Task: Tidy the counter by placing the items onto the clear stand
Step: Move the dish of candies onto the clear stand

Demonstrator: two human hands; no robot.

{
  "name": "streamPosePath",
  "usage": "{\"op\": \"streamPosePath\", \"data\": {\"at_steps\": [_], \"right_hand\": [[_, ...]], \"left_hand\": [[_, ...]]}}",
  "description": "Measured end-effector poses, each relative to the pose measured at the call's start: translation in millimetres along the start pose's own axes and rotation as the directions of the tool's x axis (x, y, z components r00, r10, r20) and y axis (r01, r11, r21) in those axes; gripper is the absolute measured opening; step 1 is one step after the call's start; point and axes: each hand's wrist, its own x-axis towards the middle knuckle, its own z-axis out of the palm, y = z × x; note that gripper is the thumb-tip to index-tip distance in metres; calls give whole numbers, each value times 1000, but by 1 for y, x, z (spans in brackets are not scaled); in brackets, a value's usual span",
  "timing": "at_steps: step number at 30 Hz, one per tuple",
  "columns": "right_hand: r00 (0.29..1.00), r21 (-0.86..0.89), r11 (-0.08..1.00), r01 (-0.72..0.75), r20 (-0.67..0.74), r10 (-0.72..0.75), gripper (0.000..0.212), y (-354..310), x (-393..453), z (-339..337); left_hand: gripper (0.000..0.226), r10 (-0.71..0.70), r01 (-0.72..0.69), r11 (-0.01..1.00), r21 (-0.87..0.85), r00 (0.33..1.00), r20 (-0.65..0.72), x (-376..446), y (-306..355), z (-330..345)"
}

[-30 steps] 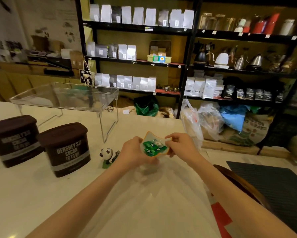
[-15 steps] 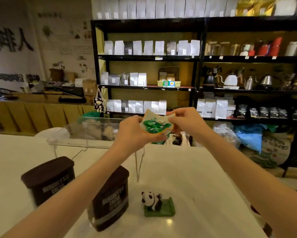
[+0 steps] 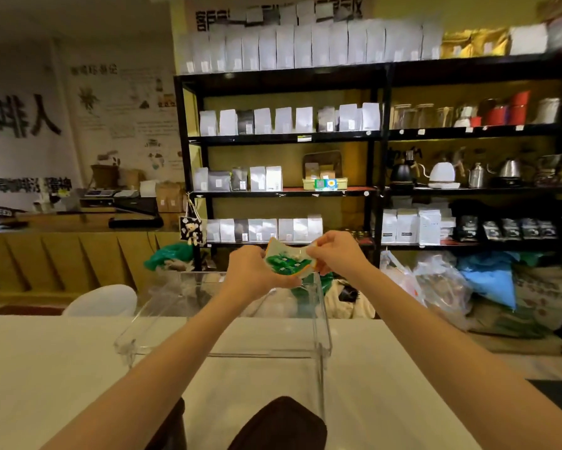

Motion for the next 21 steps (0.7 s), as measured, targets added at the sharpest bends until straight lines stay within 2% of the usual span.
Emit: {"op": "streamPosePath", "data": {"at_steps": [4,7,13,21], "right_hand": [[998,-106,993,47,-29,-51,2,18,16,15],[998,-166,985,42,-38,-49,18,31,23,18],[995,-240,970,42,-76,-62,20,49,31,17],[997,-207,978,20,-69,-35,22,55,33,23]], "left_hand": [[55,-28,27,999,35,999,38,19,-16,18],[47,-19,14,997,69,998,68,25,-20,31],[54,20,-30,994,104,995,100,29,-19,50],[64,39,-46,992,114,997,65,29,-23,59]]}}
